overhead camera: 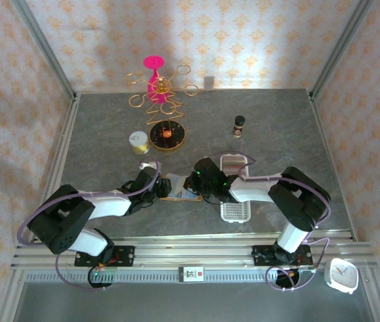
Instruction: Put the credit cards into the card holder
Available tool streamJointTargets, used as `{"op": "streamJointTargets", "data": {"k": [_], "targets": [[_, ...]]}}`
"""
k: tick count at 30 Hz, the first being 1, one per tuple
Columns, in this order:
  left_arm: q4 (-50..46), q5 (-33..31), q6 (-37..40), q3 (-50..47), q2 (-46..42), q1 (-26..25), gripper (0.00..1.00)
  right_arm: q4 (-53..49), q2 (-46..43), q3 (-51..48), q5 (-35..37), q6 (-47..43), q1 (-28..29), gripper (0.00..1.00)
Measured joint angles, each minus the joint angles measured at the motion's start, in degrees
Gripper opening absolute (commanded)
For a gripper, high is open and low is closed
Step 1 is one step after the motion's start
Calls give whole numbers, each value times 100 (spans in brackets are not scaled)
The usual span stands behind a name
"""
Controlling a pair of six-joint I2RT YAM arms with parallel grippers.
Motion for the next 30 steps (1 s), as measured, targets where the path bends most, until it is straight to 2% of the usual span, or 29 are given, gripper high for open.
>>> {"op": "streamJointTargets", "data": {"k": [17, 30], "targets": [[26, 7, 0, 0, 4, 0, 33, -424, -74, 63, 317, 111, 98, 0], [63, 35, -2, 0, 26, 0, 39, -109, -24, 63, 76, 90, 101, 0]]}}
